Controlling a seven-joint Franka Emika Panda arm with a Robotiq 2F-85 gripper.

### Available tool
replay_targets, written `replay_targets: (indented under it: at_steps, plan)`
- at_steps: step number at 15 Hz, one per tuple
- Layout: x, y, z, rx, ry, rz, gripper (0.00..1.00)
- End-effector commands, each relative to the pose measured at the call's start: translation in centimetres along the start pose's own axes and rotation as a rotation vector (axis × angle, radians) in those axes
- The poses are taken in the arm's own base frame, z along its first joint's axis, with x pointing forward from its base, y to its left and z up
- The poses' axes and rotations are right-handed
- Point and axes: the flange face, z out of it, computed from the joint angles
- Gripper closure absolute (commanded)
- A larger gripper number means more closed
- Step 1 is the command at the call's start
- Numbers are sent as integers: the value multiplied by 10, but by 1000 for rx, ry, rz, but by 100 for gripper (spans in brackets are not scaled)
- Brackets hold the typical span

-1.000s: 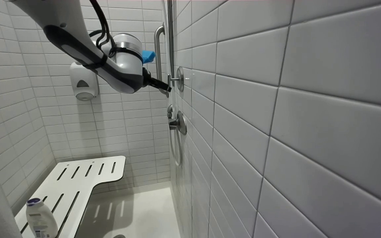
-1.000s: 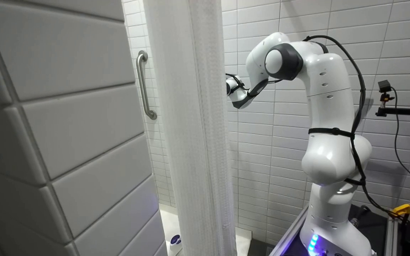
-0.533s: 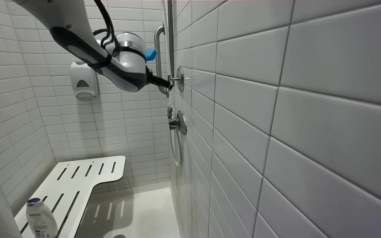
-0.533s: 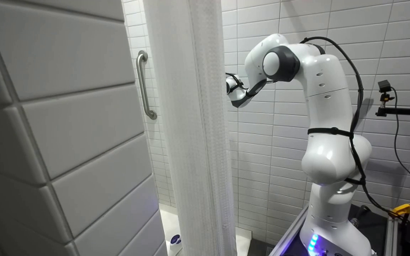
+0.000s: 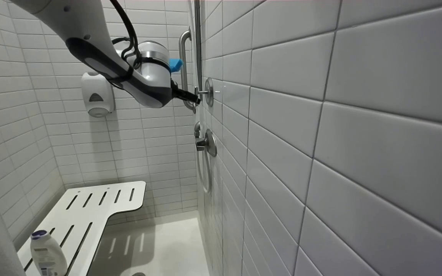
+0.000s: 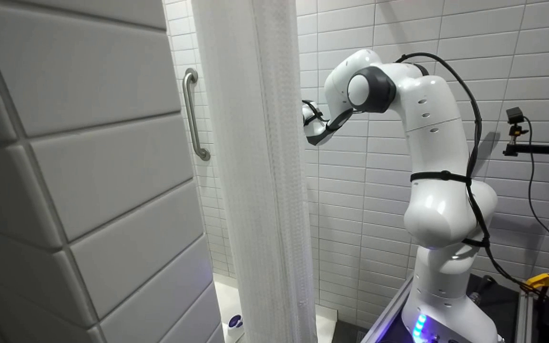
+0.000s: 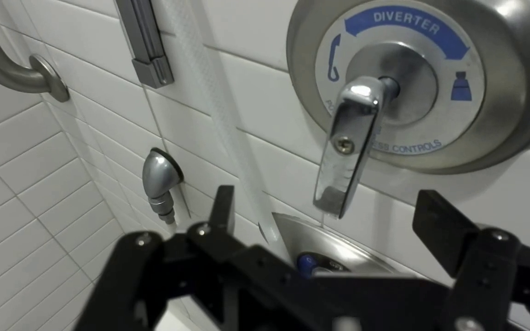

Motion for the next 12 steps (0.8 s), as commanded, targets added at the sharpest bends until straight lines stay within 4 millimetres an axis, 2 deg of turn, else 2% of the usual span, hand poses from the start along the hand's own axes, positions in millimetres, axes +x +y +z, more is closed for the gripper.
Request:
replay_targets:
  at_steps: [1,6,12]
  plan:
    - [-1,8,15,-18,-4,-9,0]
    - [0,13,30,-8,-3,19,0]
    - [-13,19,38,-3,-18,64,0]
